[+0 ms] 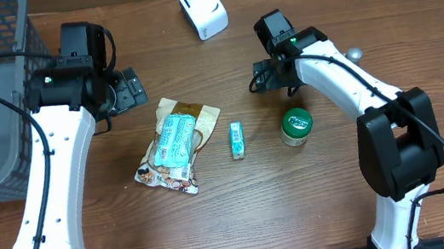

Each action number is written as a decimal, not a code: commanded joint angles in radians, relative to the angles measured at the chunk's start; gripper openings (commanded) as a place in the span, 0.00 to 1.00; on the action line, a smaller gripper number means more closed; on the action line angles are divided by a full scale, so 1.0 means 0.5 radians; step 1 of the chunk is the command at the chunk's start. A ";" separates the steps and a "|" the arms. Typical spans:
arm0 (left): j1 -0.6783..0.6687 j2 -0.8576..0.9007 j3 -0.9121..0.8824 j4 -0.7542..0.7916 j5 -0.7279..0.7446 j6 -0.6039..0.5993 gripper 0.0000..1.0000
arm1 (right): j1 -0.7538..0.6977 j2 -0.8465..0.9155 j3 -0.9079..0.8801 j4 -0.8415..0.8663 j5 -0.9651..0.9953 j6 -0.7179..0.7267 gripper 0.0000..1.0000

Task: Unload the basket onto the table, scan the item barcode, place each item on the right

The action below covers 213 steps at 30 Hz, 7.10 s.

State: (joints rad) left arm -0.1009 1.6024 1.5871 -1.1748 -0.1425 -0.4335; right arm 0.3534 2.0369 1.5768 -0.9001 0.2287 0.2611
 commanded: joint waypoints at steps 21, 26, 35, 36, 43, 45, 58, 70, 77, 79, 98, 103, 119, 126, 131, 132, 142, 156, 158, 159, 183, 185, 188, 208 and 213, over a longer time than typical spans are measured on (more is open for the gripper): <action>0.003 -0.002 0.033 0.002 0.009 0.037 1.00 | -0.005 -0.017 -0.010 0.011 0.027 -0.008 1.00; 0.003 -0.002 0.033 0.002 0.009 0.037 1.00 | -0.005 -0.017 -0.010 0.011 0.027 -0.008 1.00; 0.003 -0.002 0.033 0.002 0.009 0.037 1.00 | -0.005 -0.018 -0.010 0.011 0.027 -0.008 1.00; 0.003 -0.002 0.033 0.002 0.009 0.037 1.00 | -0.005 -0.017 -0.010 0.011 0.027 -0.008 1.00; 0.003 -0.002 0.033 0.002 0.009 0.037 1.00 | -0.005 -0.017 -0.010 0.011 0.027 -0.008 1.00; 0.003 -0.002 0.033 0.002 0.009 0.037 1.00 | -0.005 -0.017 -0.010 0.011 0.027 -0.008 1.00; 0.003 -0.002 0.033 0.002 0.009 0.037 1.00 | -0.005 -0.018 -0.010 0.011 0.027 -0.008 1.00; 0.003 -0.002 0.033 0.002 0.009 0.037 1.00 | -0.005 -0.017 -0.010 0.011 0.027 -0.008 1.00; 0.003 -0.002 0.033 0.002 0.009 0.037 1.00 | -0.005 -0.017 -0.010 0.011 0.027 -0.008 1.00; 0.003 -0.002 0.033 0.002 0.009 0.037 1.00 | -0.005 -0.017 -0.010 0.011 0.027 -0.008 1.00; 0.003 -0.002 0.033 0.002 0.009 0.037 0.99 | -0.005 -0.023 0.002 0.154 -0.121 -0.253 0.91; 0.003 -0.002 0.033 0.002 0.009 0.037 1.00 | -0.001 -0.166 0.233 -0.293 -0.054 -0.102 0.83; 0.003 -0.002 0.033 0.002 0.009 0.037 1.00 | 0.026 -0.361 0.047 -0.912 -0.351 0.169 0.97; 0.003 -0.002 0.033 0.002 0.009 0.037 1.00 | 0.035 -0.359 -0.325 -0.546 -0.350 0.166 0.96; 0.003 -0.002 0.033 0.002 0.009 0.037 1.00 | 0.035 -0.359 -0.474 -0.453 -0.349 0.166 0.84; 0.003 -0.002 0.033 0.002 0.009 0.037 1.00 | 0.034 -0.359 -0.475 -0.455 -0.343 0.166 0.80; 0.003 -0.002 0.033 0.002 0.009 0.037 1.00 | -0.167 -0.359 -0.473 -0.663 -0.098 0.167 0.68; 0.003 -0.002 0.033 0.002 0.009 0.037 1.00 | -0.710 -0.359 -0.472 -0.661 -0.099 0.167 0.69; 0.003 -0.002 0.033 0.002 0.009 0.037 1.00 | -0.740 -0.359 -0.450 -0.666 -0.099 0.167 0.79; 0.003 -0.002 0.033 0.002 0.009 0.037 1.00 | -0.748 -0.360 -0.421 -0.684 -0.099 0.167 0.92; 0.003 -0.002 0.033 0.002 0.009 0.037 1.00 | 0.125 -0.412 0.432 -1.161 -0.831 0.272 1.00; 0.003 -0.002 0.033 0.002 0.009 0.037 1.00 | 0.165 -0.412 0.432 -1.111 -0.867 0.274 0.99; 0.003 -0.002 0.033 0.002 0.009 0.037 1.00 | 0.222 -0.410 0.432 -1.073 -0.865 0.318 0.98; 0.003 -0.002 0.033 0.002 0.009 0.037 1.00 | -0.350 -0.410 1.057 -0.964 -0.162 0.256 0.04; 0.003 -0.002 0.033 0.002 0.009 0.037 1.00 | -0.612 -0.381 1.029 -0.970 -0.174 0.246 0.04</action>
State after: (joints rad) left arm -0.1009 1.6024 1.5871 -1.1751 -0.1425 -0.4335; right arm 0.0875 1.8469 2.0922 -1.3853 0.1200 0.3958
